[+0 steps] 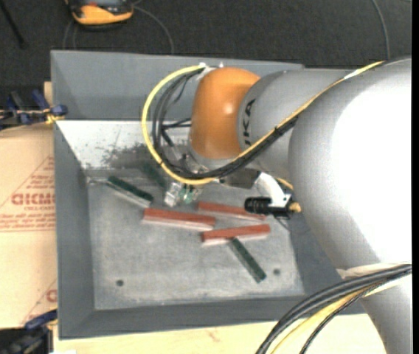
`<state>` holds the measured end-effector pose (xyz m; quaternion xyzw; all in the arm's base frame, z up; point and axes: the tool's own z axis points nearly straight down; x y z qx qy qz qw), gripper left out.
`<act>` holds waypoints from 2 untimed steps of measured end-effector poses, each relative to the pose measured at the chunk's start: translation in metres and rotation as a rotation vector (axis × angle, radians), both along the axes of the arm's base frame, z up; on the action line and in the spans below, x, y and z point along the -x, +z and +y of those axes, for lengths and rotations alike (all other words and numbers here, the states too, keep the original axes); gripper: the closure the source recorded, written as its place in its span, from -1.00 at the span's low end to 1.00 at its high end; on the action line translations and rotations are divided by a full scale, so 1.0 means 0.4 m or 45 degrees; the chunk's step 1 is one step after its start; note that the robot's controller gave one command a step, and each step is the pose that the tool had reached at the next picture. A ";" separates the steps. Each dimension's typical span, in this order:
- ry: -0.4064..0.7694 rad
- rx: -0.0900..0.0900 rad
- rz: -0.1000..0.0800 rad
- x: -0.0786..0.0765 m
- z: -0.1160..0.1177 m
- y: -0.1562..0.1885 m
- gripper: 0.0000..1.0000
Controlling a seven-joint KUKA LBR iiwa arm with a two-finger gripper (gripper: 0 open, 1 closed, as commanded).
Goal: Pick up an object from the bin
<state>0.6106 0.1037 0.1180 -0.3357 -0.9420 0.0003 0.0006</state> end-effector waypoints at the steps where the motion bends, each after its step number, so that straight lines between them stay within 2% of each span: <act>1: 0.003 0.001 -0.006 0.015 -0.008 0.199 -1.00; 2: 0.003 0.002 -0.005 0.016 -0.008 0.198 -1.00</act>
Offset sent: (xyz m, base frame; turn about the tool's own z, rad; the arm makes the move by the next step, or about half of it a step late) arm 0.0000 0.0000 0.0000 0.0000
